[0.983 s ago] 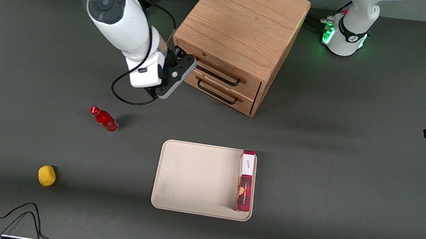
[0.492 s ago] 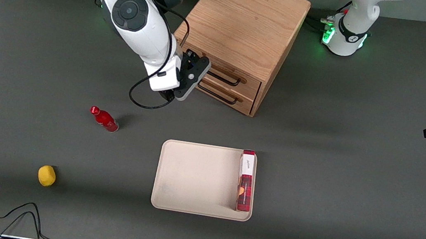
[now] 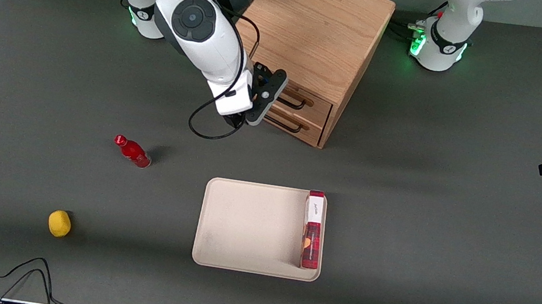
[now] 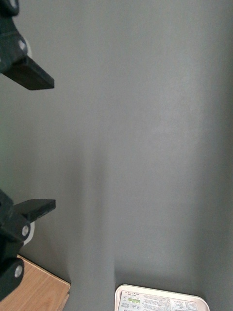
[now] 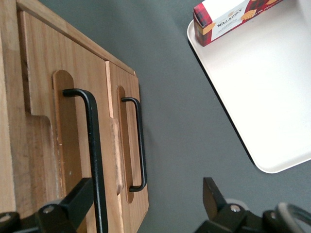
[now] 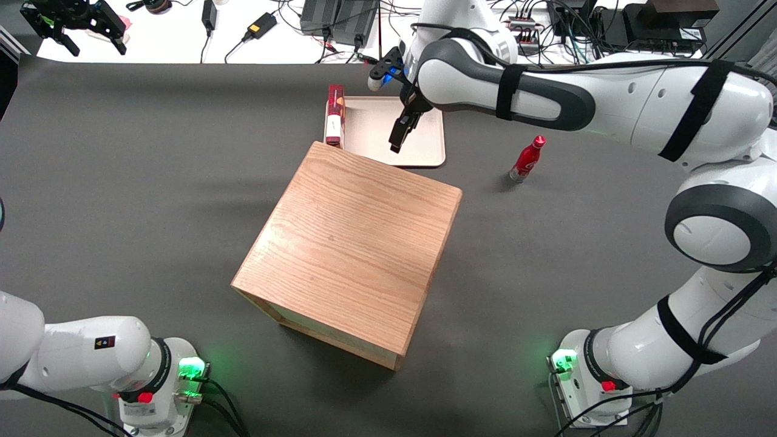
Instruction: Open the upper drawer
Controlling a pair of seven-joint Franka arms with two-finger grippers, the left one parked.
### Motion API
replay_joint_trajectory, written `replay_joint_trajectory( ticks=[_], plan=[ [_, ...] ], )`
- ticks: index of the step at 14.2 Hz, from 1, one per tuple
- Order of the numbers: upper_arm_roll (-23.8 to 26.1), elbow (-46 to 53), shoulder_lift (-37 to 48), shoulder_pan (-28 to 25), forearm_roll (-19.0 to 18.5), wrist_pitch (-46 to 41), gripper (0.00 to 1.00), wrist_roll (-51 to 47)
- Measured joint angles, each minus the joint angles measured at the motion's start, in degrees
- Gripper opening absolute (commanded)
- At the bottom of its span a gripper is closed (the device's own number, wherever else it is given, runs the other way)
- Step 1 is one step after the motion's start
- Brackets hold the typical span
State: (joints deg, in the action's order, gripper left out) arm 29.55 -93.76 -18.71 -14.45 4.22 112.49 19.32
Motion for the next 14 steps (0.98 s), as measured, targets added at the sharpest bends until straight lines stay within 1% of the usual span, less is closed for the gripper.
replay_joint_trajectory(
  ticks=[5, 14],
  plan=[
    [0.02, -0.22, -1.33, -1.03, 0.00, 0.20, 1.00, 0.00],
    [0.45, -1.89, -1.48, -1.26, 0.13, 0.36, 1.00, -0.01]
  ],
)
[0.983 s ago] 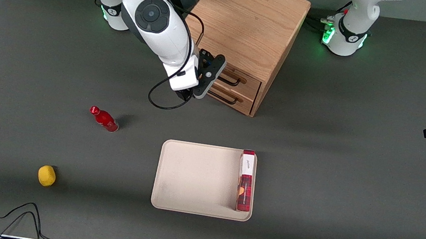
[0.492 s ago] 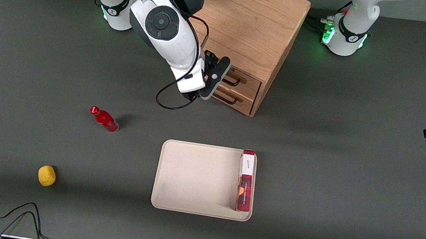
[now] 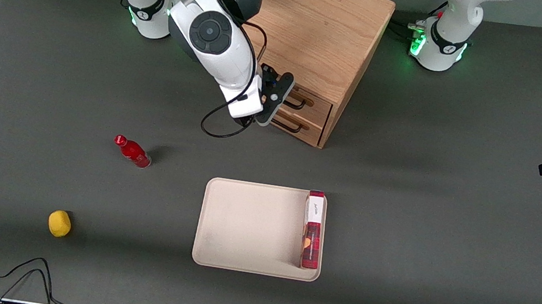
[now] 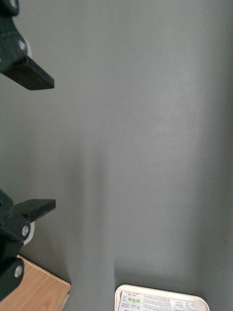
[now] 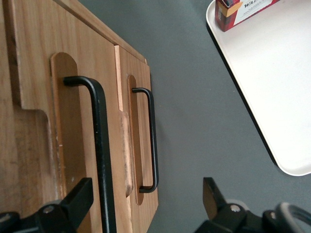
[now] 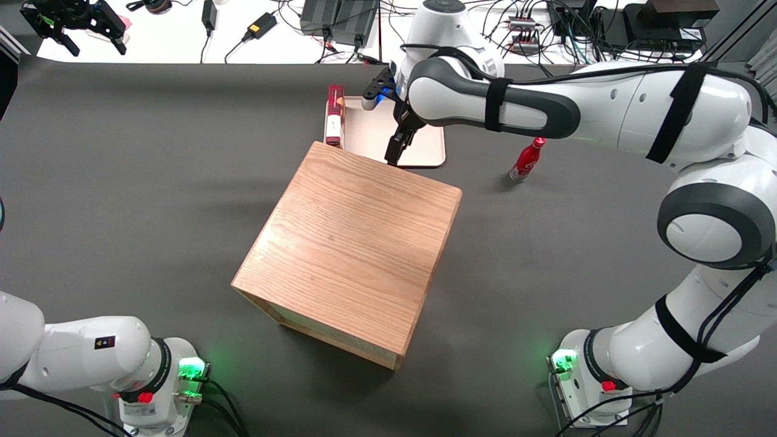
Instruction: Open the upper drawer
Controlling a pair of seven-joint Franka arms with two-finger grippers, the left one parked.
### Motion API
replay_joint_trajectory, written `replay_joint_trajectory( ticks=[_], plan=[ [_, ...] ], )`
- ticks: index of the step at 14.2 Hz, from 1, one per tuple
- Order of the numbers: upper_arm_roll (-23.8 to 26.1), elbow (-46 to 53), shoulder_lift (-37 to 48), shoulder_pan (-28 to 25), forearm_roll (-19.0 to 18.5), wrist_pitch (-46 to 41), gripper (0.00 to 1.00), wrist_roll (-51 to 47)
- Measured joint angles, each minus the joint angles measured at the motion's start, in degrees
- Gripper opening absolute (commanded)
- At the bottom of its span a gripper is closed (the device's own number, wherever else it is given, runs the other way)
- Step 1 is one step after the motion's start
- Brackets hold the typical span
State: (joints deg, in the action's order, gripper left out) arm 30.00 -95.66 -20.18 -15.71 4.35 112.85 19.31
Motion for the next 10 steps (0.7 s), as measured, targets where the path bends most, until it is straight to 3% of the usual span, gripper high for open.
replay_joint_trajectory(
  ticks=[10],
  plan=[
    [0.83, -0.21, -0.10, 0.01, 0.14, 1.00, 1.00, 0.00]
  ],
)
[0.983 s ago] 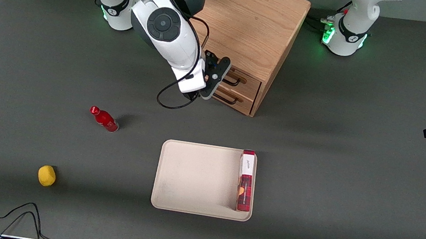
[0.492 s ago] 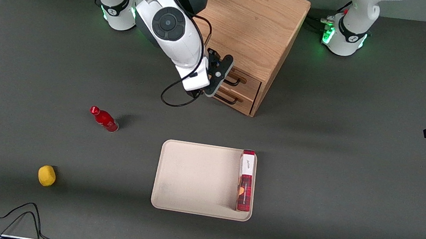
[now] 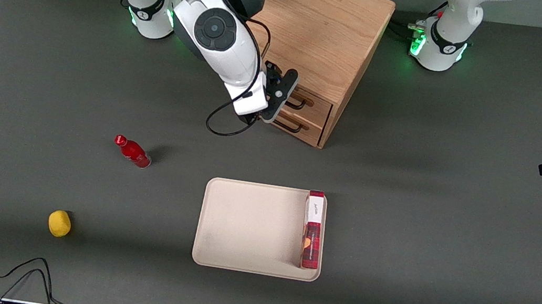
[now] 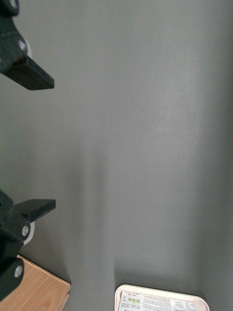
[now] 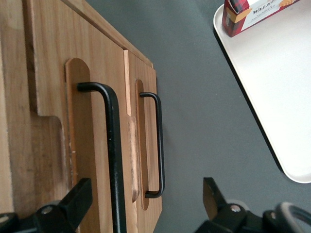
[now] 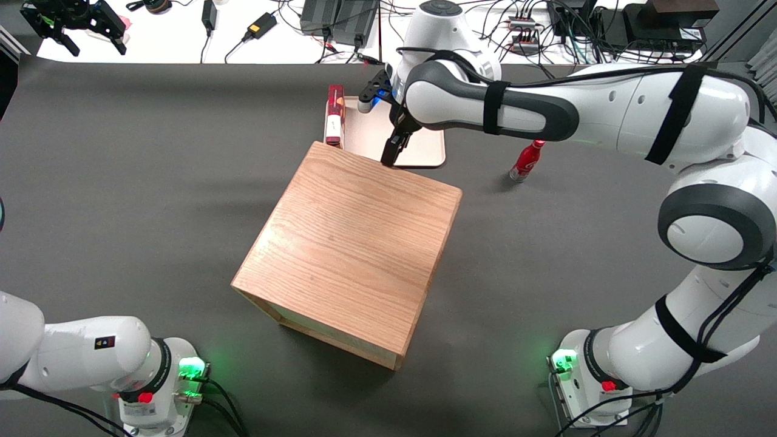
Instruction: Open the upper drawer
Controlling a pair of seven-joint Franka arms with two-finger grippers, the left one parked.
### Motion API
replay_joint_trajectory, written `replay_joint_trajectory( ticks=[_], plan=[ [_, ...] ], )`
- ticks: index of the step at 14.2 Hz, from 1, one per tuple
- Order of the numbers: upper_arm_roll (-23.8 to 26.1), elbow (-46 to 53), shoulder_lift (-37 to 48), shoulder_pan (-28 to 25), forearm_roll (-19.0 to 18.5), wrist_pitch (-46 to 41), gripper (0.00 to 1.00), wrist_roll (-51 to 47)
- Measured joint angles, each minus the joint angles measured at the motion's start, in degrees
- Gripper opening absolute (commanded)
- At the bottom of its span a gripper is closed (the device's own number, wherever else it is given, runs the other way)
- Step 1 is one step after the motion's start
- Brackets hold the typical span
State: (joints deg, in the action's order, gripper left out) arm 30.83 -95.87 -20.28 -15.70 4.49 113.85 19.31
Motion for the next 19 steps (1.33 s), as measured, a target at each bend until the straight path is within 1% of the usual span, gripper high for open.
replay_joint_trajectory(
  ticks=[10, 15, 19],
  plan=[
    [-0.01, -0.10, -0.37, 0.24, 0.44, 1.18, 1.00, -0.03],
    [-0.15, -1.39, -3.31, -0.01, -0.79, 2.76, 1.00, -0.03],
    [-0.11, -1.48, -3.61, -0.04, -0.88, 3.05, 1.00, -0.03]
  ],
)
